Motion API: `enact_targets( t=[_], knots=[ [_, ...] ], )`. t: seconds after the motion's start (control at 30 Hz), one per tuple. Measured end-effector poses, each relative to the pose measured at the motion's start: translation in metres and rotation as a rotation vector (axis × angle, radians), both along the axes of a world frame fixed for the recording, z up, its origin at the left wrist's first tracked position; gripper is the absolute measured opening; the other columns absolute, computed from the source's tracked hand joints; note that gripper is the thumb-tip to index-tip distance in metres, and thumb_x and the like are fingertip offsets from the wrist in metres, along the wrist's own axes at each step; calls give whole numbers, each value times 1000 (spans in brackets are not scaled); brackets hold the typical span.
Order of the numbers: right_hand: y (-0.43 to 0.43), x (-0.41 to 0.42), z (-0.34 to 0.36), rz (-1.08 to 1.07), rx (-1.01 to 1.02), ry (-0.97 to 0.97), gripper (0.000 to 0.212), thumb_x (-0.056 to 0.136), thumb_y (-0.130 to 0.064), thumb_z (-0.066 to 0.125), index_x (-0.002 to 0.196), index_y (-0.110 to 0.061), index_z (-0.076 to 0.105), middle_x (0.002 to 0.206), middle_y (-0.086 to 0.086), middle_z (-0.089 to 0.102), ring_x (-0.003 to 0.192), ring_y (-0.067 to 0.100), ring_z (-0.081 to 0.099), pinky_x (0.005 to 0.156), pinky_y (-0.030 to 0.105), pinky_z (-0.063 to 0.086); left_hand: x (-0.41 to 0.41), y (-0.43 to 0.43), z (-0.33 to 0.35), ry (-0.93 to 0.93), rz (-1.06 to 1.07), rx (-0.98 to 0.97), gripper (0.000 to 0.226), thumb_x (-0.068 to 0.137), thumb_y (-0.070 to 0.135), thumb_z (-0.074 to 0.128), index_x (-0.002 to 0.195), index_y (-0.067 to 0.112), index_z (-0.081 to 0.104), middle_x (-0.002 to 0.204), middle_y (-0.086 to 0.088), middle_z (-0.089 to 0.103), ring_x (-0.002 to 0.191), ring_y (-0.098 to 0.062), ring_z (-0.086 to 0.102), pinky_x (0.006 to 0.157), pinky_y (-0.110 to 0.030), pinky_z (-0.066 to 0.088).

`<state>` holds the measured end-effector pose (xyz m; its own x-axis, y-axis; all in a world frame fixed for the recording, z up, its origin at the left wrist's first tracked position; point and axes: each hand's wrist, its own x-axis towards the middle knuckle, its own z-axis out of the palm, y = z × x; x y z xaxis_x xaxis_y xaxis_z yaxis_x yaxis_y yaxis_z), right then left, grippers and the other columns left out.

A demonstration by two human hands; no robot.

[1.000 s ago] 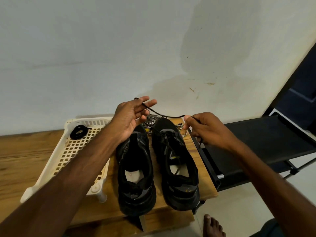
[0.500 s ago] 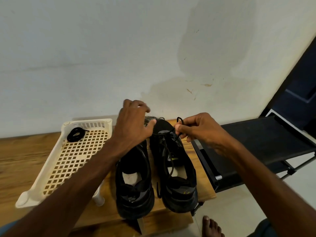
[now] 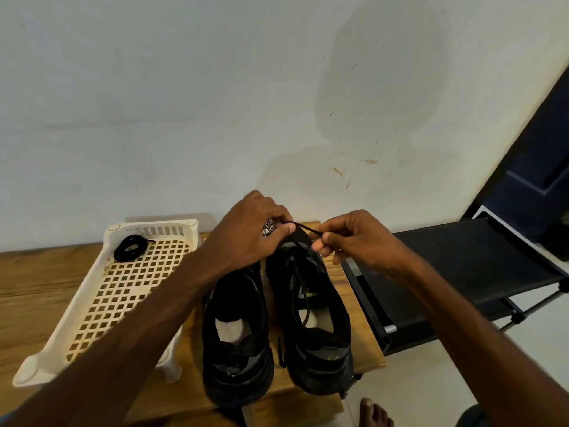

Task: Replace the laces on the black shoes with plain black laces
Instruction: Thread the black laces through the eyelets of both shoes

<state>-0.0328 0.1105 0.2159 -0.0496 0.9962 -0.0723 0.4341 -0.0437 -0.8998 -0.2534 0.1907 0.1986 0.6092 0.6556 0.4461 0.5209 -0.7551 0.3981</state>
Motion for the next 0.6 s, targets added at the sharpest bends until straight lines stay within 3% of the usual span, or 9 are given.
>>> enact_targets(
  t=[0.13, 0.2, 0.3, 0.37, 0.47, 0.6],
  knots=[
    [1, 2, -3, -96, 8, 9, 15, 94, -11, 70, 102, 1, 74, 83, 14, 78, 76, 29, 77, 69, 36, 64, -11, 5, 7, -1, 82, -4, 27, 96, 47, 56, 91, 25, 69, 109, 12, 64, 113, -14, 47, 99, -47, 40],
    [1, 3, -3, -154, 30, 3, 22, 89, -21, 77, 91, 1, 75, 75, 13, 77, 68, 27, 76, 59, 30, 62, -18, 9, 10, -51, 115, -20, 35, 96, 50, 51, 84, 22, 69, 105, 14, 67, 110, -14, 51, 99, -52, 41],
    [1, 4, -3, -201, 52, -48, 27, 86, -26, 81, 83, 0, 75, 70, 10, 76, 57, 18, 72, 50, 21, 55, -25, 12, 10, -69, 161, 8, 27, 95, 43, 63, 79, 23, 71, 98, 15, 71, 107, -16, 56, 96, -51, 43],
    [2, 3, -5, -161, 36, -64, 19, 90, -18, 76, 88, 1, 75, 74, 12, 76, 64, 22, 74, 55, 24, 58, -25, 10, 7, 64, 209, 24, 14, 92, 38, 69, 98, 27, 76, 113, 15, 71, 119, -18, 52, 99, -46, 40],
    [4, -2, -9, -85, 22, -74, 9, 96, -6, 68, 97, 1, 73, 81, 15, 77, 74, 27, 77, 62, 29, 63, -12, 2, -1, 135, 174, 14, 38, 94, 38, 64, 130, 27, 67, 132, 8, 66, 125, -18, 51, 104, -45, 41],
    [6, -6, -9, -70, 45, -62, 9, 93, -10, 72, 97, -2, 76, 81, 9, 78, 75, 22, 78, 66, 30, 64, 13, -15, -5, 48, -21, -87, 32, 95, 37, 62, 124, 30, 72, 111, 11, 76, 100, -7, 66, 91, -38, 54]
  ],
)
